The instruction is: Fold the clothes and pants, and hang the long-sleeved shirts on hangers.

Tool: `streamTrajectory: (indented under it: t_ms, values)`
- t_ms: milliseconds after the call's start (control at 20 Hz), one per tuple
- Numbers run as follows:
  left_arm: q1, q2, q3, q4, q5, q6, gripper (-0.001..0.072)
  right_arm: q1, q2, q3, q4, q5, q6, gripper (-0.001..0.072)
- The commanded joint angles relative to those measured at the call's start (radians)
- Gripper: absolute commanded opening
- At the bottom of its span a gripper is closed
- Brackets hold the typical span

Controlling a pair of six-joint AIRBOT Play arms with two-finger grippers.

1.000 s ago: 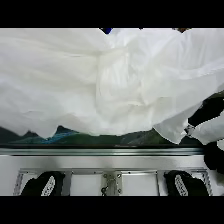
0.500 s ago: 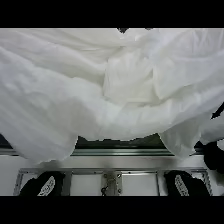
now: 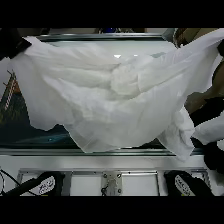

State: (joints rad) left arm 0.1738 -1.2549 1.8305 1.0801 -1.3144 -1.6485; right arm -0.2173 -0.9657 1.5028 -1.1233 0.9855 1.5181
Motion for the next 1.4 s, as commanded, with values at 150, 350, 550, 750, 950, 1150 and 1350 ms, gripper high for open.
streamTrajectory:
  t_ms: [150, 350, 550, 750, 950, 1150, 1350]
  values:
    - [0.0, 0.269, -0.63, 0.002, -0.035, 0.082, 0.0015, 0.148, 0.182, -0.391, -0.191, 0.214, 0.002, 0.0012]
    - [0.0, 0.46, -1.036, 0.002, -0.048, 0.094, 0.0196, 0.163, 0.311, -0.594, -0.175, 0.36, 0.005, 0.0193]
    - [0.0, 0.559, -1.061, -0.009, -0.046, 0.093, 0.072, 0.163, 0.368, -0.54, -0.176, 0.349, 0.04, 0.0712]
    - [-0.001, 0.566, -0.896, -0.009, -0.003, 0.094, 0.072, 0.163, 0.357, -0.469, -0.174, 0.264, 0.111, 0.0713]
    - [-0.091, 0.4, -0.744, -0.01, -0.006, 0.098, 0.072, 0.12, 0.213, -0.469, -0.175, 0.25, 0.089, 0.0712]
    - [-0.338, 0.117, -0.604, -0.008, 0.027, 0.134, 0.072, -0.009, -0.002, -0.469, -0.142, 0.202, 0.025, 0.0712]
    - [-0.555, -0.257, -0.349, -0.01, 0.059, 0.161, 0.072, -0.156, -0.176, -0.469, 0.02, 0.12, -0.012, 0.0712]
